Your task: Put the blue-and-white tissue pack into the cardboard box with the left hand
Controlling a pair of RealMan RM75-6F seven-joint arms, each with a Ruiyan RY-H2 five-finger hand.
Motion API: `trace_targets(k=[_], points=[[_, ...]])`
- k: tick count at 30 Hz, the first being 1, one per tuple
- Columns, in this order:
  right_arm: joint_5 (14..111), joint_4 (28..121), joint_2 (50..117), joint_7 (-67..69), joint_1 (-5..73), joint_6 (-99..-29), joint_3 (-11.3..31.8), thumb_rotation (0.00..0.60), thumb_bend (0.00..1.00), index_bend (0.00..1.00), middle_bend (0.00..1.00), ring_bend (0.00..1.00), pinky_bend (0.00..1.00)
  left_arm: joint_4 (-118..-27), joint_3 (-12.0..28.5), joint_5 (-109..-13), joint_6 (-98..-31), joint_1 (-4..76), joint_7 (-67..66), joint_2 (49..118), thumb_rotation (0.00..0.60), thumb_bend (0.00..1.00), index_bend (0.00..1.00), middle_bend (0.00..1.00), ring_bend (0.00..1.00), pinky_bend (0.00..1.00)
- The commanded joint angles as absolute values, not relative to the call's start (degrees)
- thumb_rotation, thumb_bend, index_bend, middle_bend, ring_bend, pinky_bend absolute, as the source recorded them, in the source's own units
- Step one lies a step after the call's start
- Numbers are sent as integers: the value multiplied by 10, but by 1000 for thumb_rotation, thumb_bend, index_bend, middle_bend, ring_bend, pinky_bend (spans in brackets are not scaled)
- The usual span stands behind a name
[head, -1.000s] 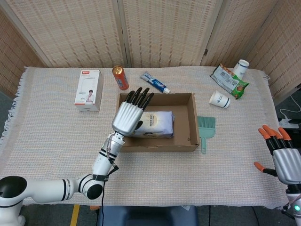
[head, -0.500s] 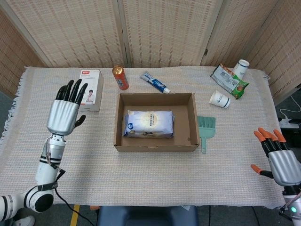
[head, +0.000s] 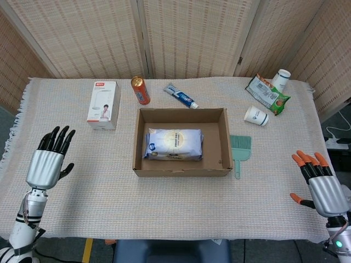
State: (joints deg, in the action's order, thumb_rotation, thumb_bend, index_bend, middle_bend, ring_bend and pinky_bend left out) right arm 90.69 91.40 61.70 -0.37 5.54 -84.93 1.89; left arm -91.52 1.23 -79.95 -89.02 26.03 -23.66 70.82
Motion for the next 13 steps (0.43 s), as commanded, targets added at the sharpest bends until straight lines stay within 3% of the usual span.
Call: trace_targets(k=[1,13], points=[[908,916,617,-4,55,-850,18,600,0,67,29,0,0,-868,-6,-814,-891,231,-194,719,600,179,21,39,0,184],[922,925,617,-14,54,-855,12,600,0,66,29,0,0,-826,-1,-814,-883,198,-165,714,600,177,23,37,0,184]])
